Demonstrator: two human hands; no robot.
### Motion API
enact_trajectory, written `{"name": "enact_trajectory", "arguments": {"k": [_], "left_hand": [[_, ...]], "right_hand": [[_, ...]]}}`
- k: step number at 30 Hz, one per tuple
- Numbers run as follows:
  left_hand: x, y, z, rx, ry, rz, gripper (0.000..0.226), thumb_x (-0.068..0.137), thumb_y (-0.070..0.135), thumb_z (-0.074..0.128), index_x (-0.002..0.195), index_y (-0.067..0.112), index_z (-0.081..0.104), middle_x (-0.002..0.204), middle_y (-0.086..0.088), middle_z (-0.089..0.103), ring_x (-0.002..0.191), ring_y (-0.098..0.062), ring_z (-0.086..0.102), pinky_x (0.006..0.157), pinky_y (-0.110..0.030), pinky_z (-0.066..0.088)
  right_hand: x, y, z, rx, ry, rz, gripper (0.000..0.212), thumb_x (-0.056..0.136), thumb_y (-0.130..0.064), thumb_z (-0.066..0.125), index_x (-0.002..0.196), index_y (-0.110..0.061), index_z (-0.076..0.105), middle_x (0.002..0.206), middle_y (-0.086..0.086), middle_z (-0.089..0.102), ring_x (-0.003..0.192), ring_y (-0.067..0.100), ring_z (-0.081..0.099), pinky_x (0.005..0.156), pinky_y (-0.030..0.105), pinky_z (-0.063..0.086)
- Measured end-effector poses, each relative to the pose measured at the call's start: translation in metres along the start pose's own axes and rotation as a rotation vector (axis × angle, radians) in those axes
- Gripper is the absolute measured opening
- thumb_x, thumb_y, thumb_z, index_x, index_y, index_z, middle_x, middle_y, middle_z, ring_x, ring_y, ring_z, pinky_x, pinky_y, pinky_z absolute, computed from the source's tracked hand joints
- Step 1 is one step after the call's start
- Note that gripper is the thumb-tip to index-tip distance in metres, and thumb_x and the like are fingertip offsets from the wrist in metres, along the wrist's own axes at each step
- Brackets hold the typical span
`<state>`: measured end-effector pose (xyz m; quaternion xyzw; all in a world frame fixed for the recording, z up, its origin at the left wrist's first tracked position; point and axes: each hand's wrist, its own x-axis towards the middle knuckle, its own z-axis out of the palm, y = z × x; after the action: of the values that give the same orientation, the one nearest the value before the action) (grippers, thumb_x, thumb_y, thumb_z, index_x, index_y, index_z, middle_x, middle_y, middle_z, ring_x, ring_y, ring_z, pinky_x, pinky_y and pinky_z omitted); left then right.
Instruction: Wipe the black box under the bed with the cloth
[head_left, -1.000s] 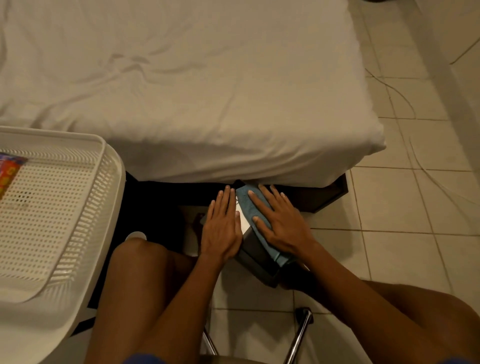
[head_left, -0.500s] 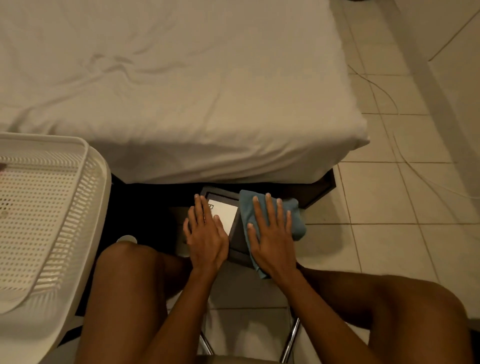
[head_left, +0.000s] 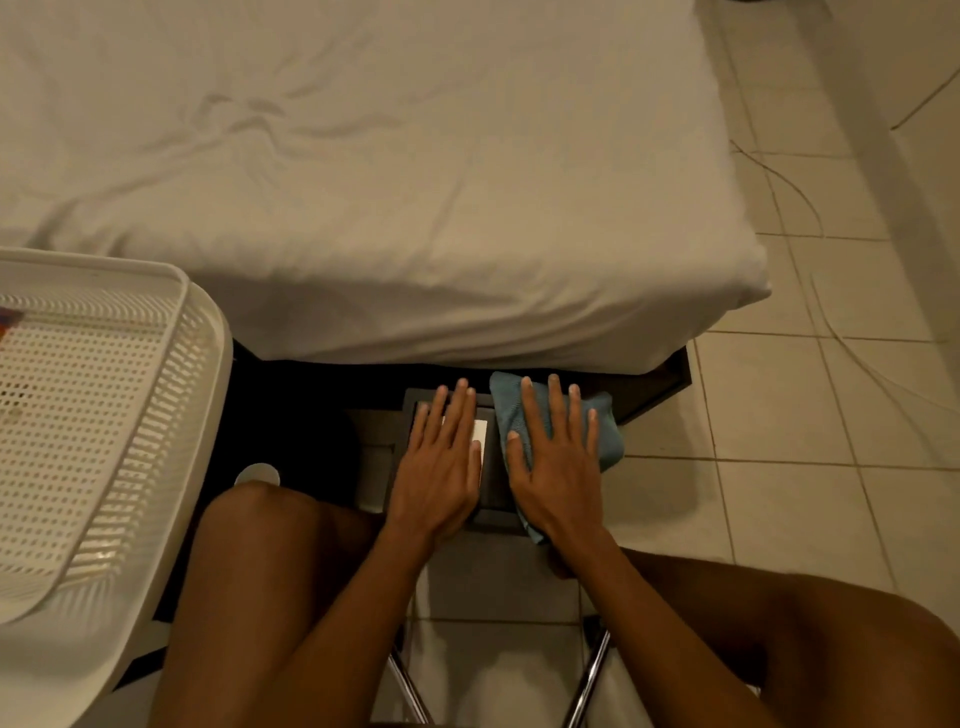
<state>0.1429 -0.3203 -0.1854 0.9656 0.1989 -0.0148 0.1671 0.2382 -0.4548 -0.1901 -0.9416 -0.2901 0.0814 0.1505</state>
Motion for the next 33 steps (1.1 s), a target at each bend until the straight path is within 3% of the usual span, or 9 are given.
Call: {"name": "enact_trajectory", "arguments": {"k": [2, 5, 13, 20, 26, 33], "left_hand": [[0.011, -0.009, -0.003, -0.018, -0.042, 0.101, 0.060, 0.104, 0.037, 0.018, 0.155, 0.017, -0.005, 0.163, 0.001, -0.013, 0.150, -0.013, -0.015, 0.124, -0.038, 0.001], [0.014, -0.014, -0.003, -0.027, -0.047, 0.119, 0.060, 0.103, 0.038, 0.018, 0.155, 0.017, -0.004, 0.164, 0.001, -0.011, 0.150, -0.011, -0.014, 0.124, -0.038, 0.000], [0.008, -0.008, -0.003, -0.096, -0.002, 0.063, 0.059, 0.104, 0.036, 0.023, 0.156, 0.021, -0.001, 0.165, 0.005, -0.006, 0.150, -0.008, -0.011, 0.124, -0.038, 0.003], [0.010, -0.005, 0.002, -0.087, 0.048, -0.013, 0.058, 0.102, 0.037, 0.020, 0.156, 0.023, 0.005, 0.165, 0.002, 0.008, 0.151, -0.009, -0.007, 0.124, -0.042, 0.004], [0.005, 0.006, 0.012, -0.065, 0.103, -0.102, 0.058, 0.103, 0.035, 0.020, 0.156, 0.018, 0.003, 0.165, -0.001, 0.003, 0.152, -0.013, -0.006, 0.124, -0.041, 0.005], [0.005, 0.013, 0.013, -0.065, 0.123, -0.152, 0.060, 0.103, 0.037, 0.017, 0.156, 0.017, -0.003, 0.165, -0.002, -0.004, 0.151, -0.014, -0.008, 0.123, -0.040, 0.002]], "right_hand": [[0.000, -0.002, 0.001, -0.005, 0.003, 0.009, 0.065, 0.102, -0.050, 0.019, 0.161, -0.030, 0.003, 0.170, 0.006, 0.000, 0.157, 0.025, -0.004, 0.127, 0.049, 0.004], [0.000, -0.002, 0.002, -0.008, -0.005, 0.013, 0.065, 0.102, -0.051, 0.018, 0.161, -0.030, 0.002, 0.170, 0.005, -0.002, 0.157, 0.025, -0.005, 0.126, 0.051, 0.004], [-0.028, -0.016, 0.000, 0.023, 0.006, 0.060, 0.064, 0.104, -0.047, 0.021, 0.161, -0.030, -0.001, 0.170, 0.004, -0.007, 0.156, 0.025, -0.010, 0.126, 0.050, 0.005], [-0.056, -0.026, 0.007, 0.028, -0.009, 0.104, 0.063, 0.103, -0.048, 0.023, 0.161, -0.029, 0.008, 0.170, 0.004, -0.005, 0.156, 0.025, -0.010, 0.125, 0.052, 0.007], [-0.030, -0.010, 0.001, -0.037, -0.033, 0.016, 0.066, 0.101, -0.050, 0.026, 0.161, -0.030, 0.008, 0.170, 0.006, -0.003, 0.156, 0.029, -0.007, 0.125, 0.053, 0.005], [0.006, 0.023, -0.019, -0.145, -0.162, -0.282, 0.076, 0.098, -0.062, 0.028, 0.161, -0.028, 0.002, 0.170, 0.002, -0.006, 0.156, 0.026, -0.012, 0.125, 0.052, -0.001]]}}
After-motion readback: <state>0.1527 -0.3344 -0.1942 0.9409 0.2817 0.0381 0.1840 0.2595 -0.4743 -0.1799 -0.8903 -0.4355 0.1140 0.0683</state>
